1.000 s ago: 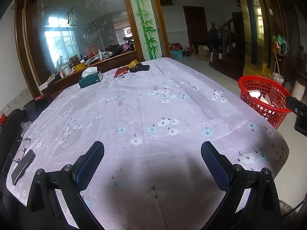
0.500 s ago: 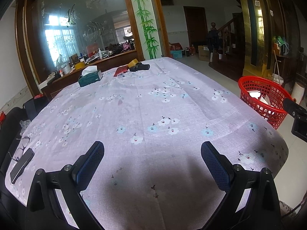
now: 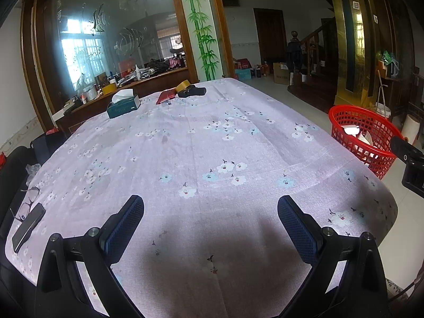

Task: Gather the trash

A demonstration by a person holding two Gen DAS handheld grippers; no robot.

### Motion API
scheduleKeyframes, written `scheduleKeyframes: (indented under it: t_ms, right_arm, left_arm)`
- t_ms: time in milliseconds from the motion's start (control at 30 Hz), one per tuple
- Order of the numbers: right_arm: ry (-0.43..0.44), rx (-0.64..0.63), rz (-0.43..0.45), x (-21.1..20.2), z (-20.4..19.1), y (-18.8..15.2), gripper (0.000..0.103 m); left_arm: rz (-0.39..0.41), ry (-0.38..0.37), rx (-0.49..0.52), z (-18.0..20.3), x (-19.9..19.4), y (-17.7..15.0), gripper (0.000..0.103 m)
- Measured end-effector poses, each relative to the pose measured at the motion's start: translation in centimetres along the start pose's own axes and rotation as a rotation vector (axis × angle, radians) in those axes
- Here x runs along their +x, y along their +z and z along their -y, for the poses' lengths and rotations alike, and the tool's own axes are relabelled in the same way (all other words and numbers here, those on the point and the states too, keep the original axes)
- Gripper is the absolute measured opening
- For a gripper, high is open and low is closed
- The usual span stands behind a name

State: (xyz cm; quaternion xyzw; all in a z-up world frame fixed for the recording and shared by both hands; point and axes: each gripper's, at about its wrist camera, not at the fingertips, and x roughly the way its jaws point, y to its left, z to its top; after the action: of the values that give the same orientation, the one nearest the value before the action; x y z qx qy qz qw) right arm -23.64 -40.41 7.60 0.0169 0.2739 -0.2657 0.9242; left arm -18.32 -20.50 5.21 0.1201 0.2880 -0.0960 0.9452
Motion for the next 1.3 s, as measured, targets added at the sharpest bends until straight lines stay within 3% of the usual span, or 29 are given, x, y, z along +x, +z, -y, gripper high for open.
scheduleKeyframes:
  t_ms: [1133, 1300]
  right_arm:
    - [0.013, -0.009, -0.008, 0.3, -0.5, -0.1, 0.103]
    - [0.047, -0.016, -0.022, 0.6, -1.1, 0.1, 0.103]
  left_arm:
    - [-0.004, -0.005, -0.005, 0.0, 0.2, -0.2, 0.1]
    - [-0.036, -0.017, -0.038, -1.0, 1.0, -0.4, 0.1]
